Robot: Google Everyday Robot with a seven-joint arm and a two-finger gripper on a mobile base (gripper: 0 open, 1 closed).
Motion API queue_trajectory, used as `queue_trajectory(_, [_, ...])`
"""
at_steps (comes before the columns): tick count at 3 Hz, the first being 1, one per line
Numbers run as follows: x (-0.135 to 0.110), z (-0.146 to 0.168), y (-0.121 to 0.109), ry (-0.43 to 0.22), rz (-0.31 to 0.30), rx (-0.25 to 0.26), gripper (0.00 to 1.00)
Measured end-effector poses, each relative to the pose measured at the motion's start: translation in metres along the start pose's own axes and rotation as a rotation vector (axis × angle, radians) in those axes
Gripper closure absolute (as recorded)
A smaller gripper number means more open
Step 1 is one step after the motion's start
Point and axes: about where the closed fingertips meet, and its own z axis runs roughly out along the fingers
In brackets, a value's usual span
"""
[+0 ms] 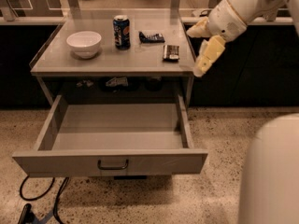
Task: Place rxbar chocolate into top drawer
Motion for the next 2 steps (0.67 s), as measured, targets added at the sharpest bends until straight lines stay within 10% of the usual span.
queue_trajectory(2, [-0.053,-0.017,-0.100,-0.227,0.093,0.255,0.00])
